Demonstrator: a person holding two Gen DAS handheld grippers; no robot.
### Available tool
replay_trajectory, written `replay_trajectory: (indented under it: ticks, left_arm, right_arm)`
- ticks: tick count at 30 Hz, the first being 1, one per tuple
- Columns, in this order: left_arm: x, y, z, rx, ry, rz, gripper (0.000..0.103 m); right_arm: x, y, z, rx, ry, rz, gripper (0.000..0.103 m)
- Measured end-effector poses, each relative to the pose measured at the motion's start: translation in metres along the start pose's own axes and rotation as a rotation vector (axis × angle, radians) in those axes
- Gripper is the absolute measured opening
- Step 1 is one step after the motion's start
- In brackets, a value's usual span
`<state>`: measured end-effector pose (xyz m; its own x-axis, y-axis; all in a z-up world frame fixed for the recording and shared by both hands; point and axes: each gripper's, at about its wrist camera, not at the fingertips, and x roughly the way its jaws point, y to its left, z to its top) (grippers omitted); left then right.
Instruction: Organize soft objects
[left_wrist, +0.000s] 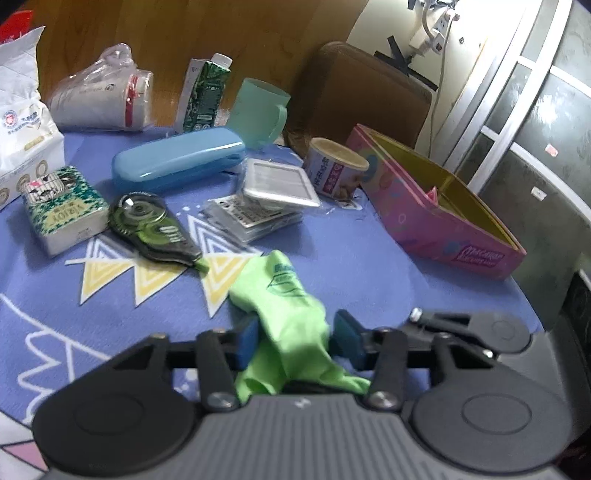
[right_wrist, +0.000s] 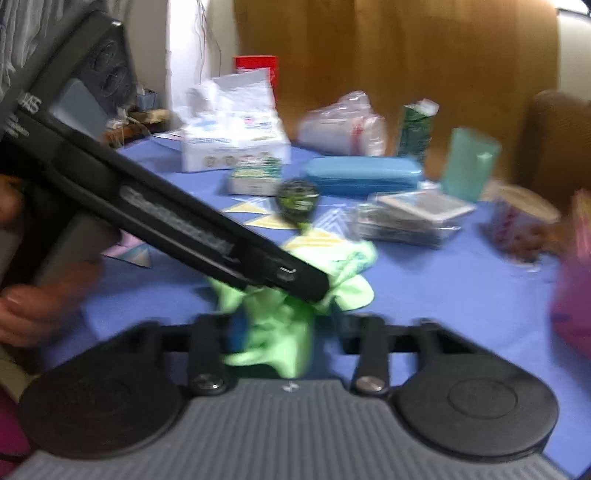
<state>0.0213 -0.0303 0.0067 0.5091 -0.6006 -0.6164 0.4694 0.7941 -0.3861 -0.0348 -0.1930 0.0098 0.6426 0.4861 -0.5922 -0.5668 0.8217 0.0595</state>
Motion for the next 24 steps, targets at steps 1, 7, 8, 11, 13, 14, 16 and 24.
replay_trajectory:
  ticks: [1, 7, 8, 11, 13, 14, 16, 24]
  left_arm:
    - [0.003, 0.0, 0.002, -0.017, 0.024, -0.032, 0.034]
    - [0.012, -0.047, 0.027, 0.1, -0.02, -0.089, 0.034]
    - [0.013, -0.06, 0.035, 0.136, -0.038, -0.098, 0.034]
    - [0.023, -0.102, 0.059, 0.235, -0.094, -0.137, 0.036]
    - [0.033, -0.126, 0.074, 0.28, -0.124, -0.161, 0.036]
    - [0.04, -0.139, 0.082, 0.297, -0.136, -0.174, 0.036]
    - [0.055, -0.16, 0.095, 0.32, -0.155, -0.195, 0.036]
    - [0.088, -0.189, 0.102, 0.329, -0.202, -0.141, 0.072]
  right_arm:
    - [-0.002, 0.002, -0.001, -0.003, -0.01, 0.011, 0.008]
    - [-0.029, 0.004, -0.007, -0.069, -0.138, -0.155, 0.009]
    - [-0.036, -0.002, -0.006, -0.066, -0.17, -0.194, 0.009]
    - [-0.06, -0.023, 0.0, -0.05, -0.265, -0.31, 0.009]
    - [-0.074, -0.041, 0.005, -0.039, -0.309, -0.382, 0.009]
    - [-0.08, -0.05, 0.007, -0.035, -0.321, -0.414, 0.009]
    - [-0.091, -0.071, 0.011, -0.024, -0.34, -0.483, 0.009]
    - [-0.09, -0.171, 0.013, 0.156, -0.258, -0.729, 0.014]
